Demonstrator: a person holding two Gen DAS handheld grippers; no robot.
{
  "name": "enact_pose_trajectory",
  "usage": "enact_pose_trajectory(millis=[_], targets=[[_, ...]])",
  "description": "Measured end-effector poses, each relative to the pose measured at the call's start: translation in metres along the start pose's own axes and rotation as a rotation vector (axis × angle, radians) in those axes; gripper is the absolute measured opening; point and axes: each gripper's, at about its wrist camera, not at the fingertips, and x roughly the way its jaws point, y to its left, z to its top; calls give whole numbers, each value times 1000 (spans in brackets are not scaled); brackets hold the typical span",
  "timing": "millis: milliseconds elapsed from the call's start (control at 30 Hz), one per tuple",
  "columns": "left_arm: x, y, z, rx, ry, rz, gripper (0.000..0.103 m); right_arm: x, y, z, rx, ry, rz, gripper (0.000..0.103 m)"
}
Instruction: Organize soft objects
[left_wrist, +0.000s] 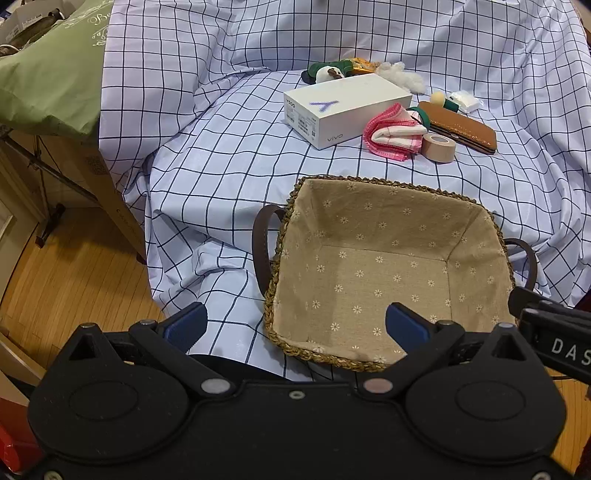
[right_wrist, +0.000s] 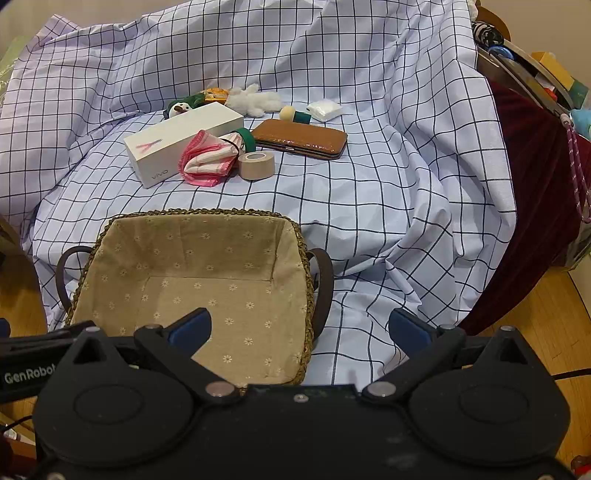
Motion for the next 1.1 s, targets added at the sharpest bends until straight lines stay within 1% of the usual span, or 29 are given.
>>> enact_pose_trajectory(millis=[1100], targets=[[0, 1, -2, -7, -1, -4, 100, -1, 1, -1, 0, -2, 2, 103]])
